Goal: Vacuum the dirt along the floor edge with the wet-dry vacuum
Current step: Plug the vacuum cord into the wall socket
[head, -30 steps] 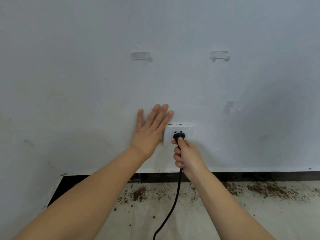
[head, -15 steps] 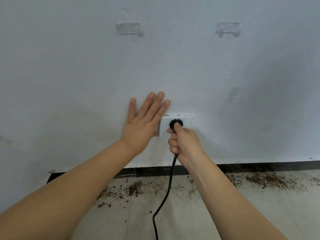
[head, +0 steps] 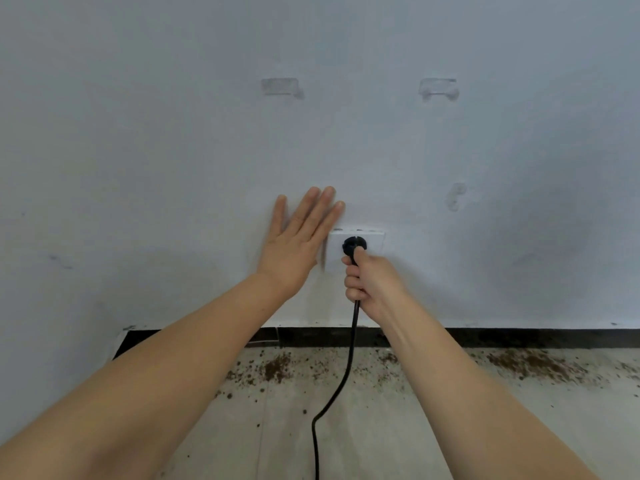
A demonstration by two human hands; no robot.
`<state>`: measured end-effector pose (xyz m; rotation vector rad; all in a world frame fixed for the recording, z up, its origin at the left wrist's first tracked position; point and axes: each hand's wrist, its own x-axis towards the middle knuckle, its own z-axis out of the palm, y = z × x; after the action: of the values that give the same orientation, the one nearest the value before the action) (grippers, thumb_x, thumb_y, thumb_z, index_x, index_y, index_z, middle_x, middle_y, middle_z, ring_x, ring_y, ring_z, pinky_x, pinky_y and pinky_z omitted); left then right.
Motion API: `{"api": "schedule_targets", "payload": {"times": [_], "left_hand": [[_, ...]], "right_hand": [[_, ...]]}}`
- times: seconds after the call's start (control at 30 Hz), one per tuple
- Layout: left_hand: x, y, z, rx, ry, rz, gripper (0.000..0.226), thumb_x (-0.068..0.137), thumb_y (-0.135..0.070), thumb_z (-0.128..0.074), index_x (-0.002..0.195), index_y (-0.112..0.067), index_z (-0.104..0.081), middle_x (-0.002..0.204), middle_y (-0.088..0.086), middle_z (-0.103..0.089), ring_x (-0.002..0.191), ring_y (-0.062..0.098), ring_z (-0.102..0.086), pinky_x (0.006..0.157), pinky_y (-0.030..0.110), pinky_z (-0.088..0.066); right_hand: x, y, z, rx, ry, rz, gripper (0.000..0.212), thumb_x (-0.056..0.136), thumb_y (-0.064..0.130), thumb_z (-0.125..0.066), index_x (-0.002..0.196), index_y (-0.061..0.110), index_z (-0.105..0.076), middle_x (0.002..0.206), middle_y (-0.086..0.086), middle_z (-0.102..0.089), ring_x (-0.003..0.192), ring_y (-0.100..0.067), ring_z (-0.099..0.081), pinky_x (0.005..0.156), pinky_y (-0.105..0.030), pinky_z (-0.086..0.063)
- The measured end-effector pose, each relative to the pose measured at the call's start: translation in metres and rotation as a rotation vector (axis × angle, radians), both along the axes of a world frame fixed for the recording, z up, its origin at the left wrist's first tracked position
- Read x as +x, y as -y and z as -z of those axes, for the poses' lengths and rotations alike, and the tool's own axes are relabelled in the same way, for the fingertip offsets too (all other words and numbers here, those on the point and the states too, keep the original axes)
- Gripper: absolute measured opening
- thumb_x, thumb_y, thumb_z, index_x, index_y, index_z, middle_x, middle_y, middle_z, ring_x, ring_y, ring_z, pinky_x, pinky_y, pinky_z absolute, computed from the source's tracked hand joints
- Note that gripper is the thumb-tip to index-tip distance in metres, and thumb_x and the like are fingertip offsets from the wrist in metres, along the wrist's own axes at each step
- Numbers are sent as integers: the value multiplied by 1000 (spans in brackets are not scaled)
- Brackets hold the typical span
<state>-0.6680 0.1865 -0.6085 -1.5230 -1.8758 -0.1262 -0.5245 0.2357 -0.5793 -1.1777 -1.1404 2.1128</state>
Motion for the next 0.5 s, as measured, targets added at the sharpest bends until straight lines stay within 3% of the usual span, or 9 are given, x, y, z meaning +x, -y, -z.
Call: {"api": "schedule_targets", "payload": {"times": [0.17,0.27,0.33,0.43,0.5], "left_hand": [[-2,-1,0,-37,4,-2,143,59,-21,-87,148,-19,24,155,7,14,142,18,31,111,49,25],[2,0,-4,-68,25,-51,139,60,-16,-87,150,-17,19,157,9,13,142,19,31,111,50,25],[6,2,-5,-92,49,-78,135,63,-10,-84,150,-17,18,158,7,18,142,20,29,111,50,25],[13,12,-12,-136,112,-40,119,66,0,-77,152,-15,3,159,8,7,145,22,23,114,52,18],[24,28,-31,-231,211,4,111,69,-3,-75,152,-14,-3,160,8,1,148,25,10,114,56,6]], "right_hand": [[-5,2,11,76,-23,69,31,105,24,-36,84,8,-52,50,5,-31,33,-3,-24,31,-16,-19],[-2,2,8,31,-44,46,30,105,25,-36,84,8,-51,47,7,-31,34,-4,-23,32,-16,-19],[1,1,2,-11,-35,4,31,104,27,-36,85,9,-52,47,6,-36,36,-6,-31,35,-17,-28],[13,2,-10,55,220,-148,36,102,41,-37,102,11,-58,77,-2,-61,66,-15,-59,63,-29,-51],[29,8,-25,205,483,-251,46,101,47,-35,119,8,-53,110,-9,-65,96,-23,-63,86,-38,-50]]}}
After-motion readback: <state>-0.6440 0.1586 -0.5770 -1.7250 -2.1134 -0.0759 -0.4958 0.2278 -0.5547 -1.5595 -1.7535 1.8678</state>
